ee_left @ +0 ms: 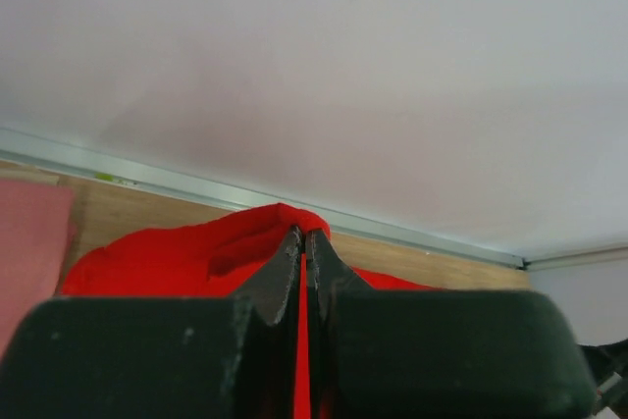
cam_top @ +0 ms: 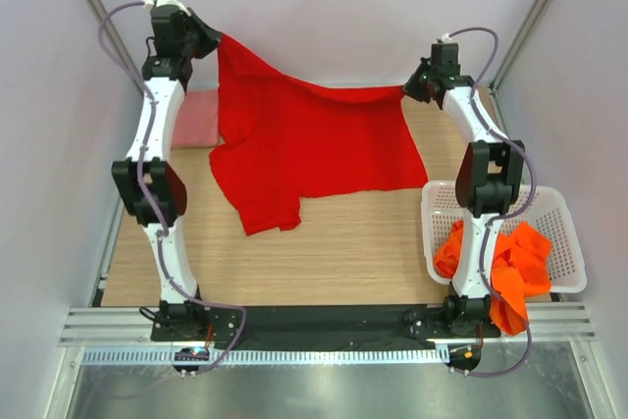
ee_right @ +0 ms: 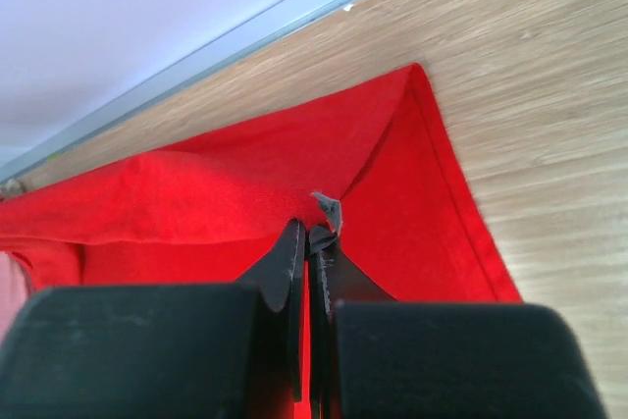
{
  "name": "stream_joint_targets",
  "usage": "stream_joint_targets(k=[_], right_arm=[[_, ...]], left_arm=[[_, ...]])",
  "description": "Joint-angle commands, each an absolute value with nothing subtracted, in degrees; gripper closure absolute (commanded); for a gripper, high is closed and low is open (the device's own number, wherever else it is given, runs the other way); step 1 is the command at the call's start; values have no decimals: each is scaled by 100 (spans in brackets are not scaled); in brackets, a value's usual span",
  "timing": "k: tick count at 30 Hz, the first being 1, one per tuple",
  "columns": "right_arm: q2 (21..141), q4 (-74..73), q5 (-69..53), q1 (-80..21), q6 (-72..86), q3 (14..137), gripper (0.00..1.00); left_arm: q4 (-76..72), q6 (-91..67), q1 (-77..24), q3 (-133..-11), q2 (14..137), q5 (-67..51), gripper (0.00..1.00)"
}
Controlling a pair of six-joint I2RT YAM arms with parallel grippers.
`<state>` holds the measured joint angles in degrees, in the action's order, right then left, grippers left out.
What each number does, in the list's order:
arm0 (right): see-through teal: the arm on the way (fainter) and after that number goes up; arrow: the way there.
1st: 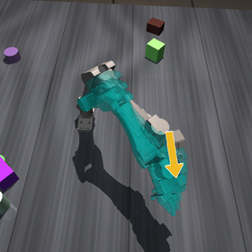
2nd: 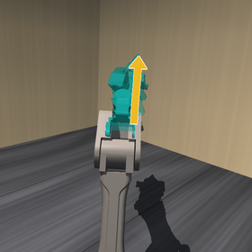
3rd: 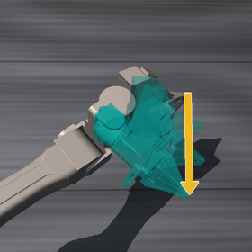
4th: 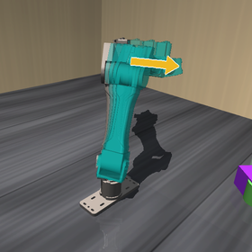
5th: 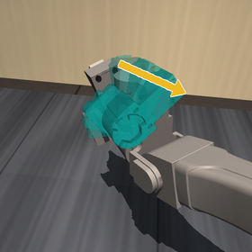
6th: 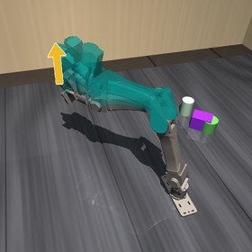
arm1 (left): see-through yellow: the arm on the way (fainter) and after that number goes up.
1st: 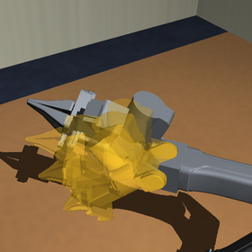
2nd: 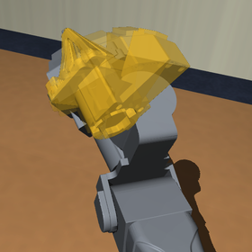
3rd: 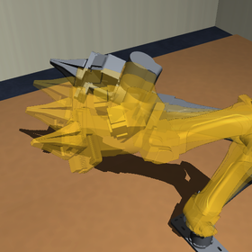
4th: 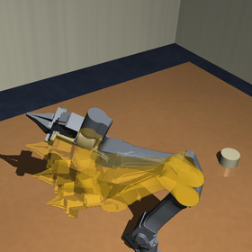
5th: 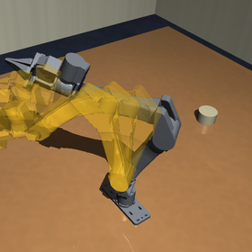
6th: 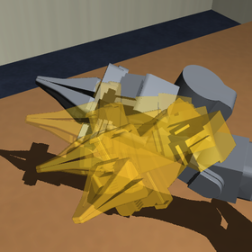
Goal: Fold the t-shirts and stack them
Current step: Fold the tshirt
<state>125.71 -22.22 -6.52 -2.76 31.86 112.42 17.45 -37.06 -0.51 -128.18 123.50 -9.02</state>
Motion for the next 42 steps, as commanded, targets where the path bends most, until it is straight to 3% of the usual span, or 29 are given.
stream_joint_targets(k=[1, 12, 22, 28, 34, 37, 42], right_arm=[[11454, -2521, -739, -439, 3077, 11575, 98], [8134, -2778, -993, -825, 2971, 10671, 98], [5874, -2628, -1160, -1274, 2777, 10195, 98], [5441, -2602, -959, -1301, 2988, 10537, 99], [5800, -2663, -835, -1301, 3242, 10819, 99], [6090, -2654, -739, -1301, 3287, 10556, 98], [6564, -2181, -580, -1309, 3208, 9520, 99]], left_arm=[[1415, -3683, 139, -12973, 10848, -747, 100], [1960, -3419, 255, -12806, 7791, -132, 100], [2302, -2813, 54, -12769, 5890, 632, 100], [2215, -2417, -500, -13402, 5511, 1248, 100], [2267, -2031, -993, -13597, 5914, 1573, 100], [2557, -1828, -1142, -13378, 6283, 1723, 100], [2584, -1714, -1143, -11902, 6740, 1609, 100]])
